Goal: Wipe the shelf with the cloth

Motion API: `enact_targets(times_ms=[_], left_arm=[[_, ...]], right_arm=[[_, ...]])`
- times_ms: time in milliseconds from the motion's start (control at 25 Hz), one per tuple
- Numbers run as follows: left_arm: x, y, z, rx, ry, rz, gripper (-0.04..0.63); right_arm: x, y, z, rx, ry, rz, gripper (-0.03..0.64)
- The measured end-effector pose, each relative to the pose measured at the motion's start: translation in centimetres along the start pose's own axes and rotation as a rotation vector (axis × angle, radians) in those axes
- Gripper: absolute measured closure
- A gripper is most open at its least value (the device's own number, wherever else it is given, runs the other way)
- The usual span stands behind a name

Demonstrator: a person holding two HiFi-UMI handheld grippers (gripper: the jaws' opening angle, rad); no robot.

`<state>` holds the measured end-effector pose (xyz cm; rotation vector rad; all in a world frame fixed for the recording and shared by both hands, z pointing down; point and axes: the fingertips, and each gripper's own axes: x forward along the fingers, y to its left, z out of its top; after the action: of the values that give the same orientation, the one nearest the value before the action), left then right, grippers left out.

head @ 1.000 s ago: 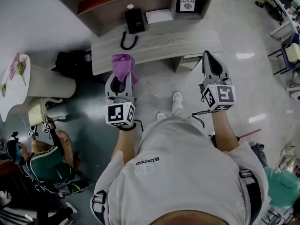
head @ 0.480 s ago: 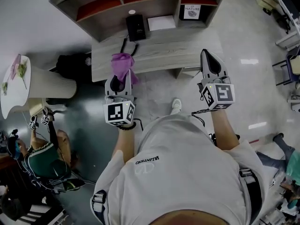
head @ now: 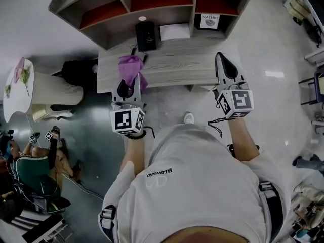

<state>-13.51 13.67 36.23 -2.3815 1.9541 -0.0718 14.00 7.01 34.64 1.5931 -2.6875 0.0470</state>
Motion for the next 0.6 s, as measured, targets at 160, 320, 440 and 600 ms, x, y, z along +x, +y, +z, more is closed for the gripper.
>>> enact_targets(times_ms=[160, 320, 440, 600], left_arm=[[1.5, -0.5, -0.2, -0.002, 0.009, 0.006, 0.505], [2.6, -1.0, -0.3, -0.003, 0.015, 0.001, 0.505], [3.3, -1.1, -0.3, -0.006, 0.014, -0.003, 0.505], [4.6, -0.8, -0.5, -0.023, 0.007, -0.018, 0.505]], right_arm=[[1.2, -1.1, -0.2, 0.003, 0.001, 0.015, 0.618], [2.1, -1.8, -0.5, 0.005, 0.009, 0.025, 0.619], [2.7, -1.7, -0.7, 0.001, 0.016, 0.035, 0.618], [3.7, -1.2, -0.8, -0.012, 0.024, 0.043, 0.619]])
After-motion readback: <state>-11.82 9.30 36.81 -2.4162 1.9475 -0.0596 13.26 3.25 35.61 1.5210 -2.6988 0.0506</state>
